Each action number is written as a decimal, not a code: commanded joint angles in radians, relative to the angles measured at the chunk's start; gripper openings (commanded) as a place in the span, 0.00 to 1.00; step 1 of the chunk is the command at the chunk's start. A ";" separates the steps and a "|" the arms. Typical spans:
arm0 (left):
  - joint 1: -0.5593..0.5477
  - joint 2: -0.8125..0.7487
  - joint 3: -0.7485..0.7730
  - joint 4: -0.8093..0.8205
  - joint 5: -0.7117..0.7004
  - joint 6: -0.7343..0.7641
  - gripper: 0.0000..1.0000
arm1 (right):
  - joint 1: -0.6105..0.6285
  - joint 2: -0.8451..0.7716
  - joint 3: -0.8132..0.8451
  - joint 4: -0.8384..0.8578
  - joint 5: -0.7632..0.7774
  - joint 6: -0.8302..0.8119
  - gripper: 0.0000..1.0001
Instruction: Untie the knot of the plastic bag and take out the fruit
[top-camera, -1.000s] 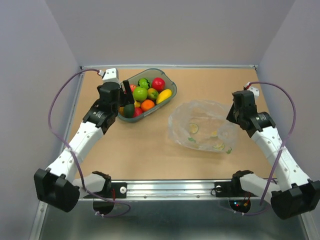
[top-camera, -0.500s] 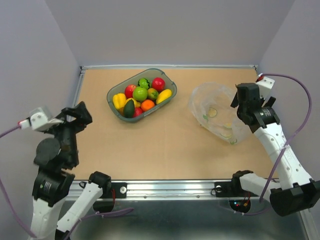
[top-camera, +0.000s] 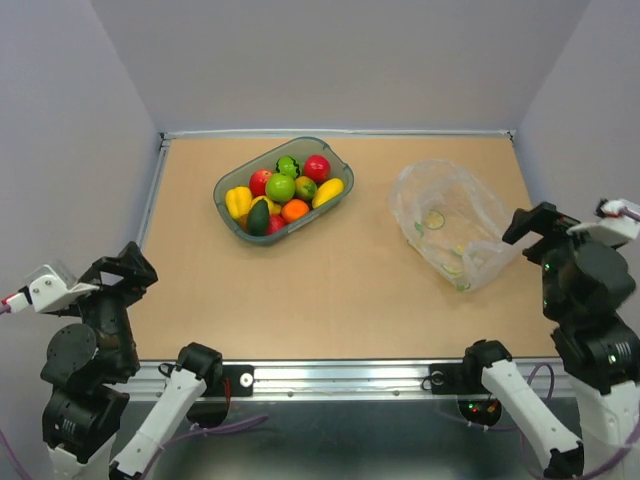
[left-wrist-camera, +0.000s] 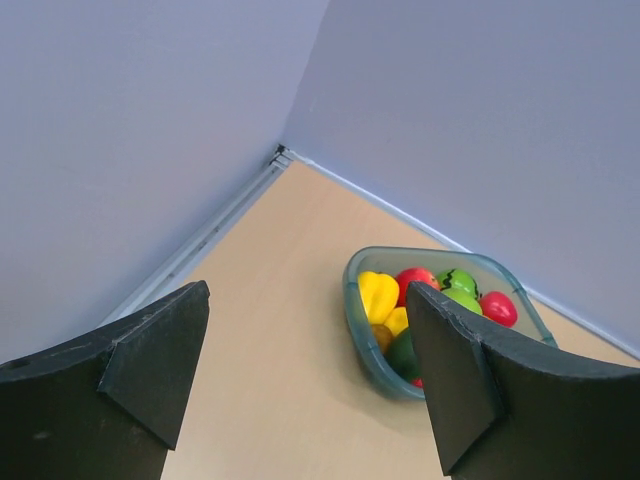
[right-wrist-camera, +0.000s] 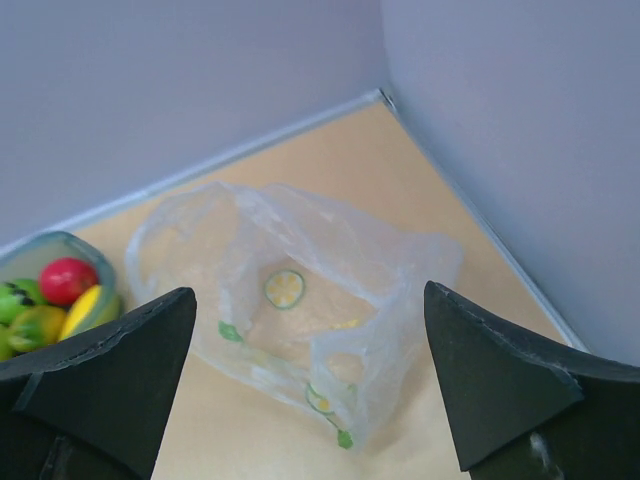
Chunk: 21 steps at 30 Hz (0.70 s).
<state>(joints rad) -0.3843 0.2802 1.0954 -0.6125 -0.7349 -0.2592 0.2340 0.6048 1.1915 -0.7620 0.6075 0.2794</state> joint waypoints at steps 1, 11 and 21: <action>0.004 -0.035 0.047 -0.027 -0.061 0.044 0.90 | -0.005 -0.170 0.060 0.055 -0.133 -0.115 1.00; 0.002 -0.171 -0.008 -0.059 -0.138 -0.066 0.90 | -0.005 -0.456 0.062 0.061 -0.243 -0.204 1.00; 0.002 -0.257 -0.014 -0.171 -0.152 -0.270 0.90 | 0.004 -0.465 0.043 0.052 -0.262 -0.187 1.00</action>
<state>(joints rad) -0.3843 0.0338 1.0710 -0.7441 -0.8658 -0.4416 0.2340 0.1329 1.2480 -0.7292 0.3737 0.0933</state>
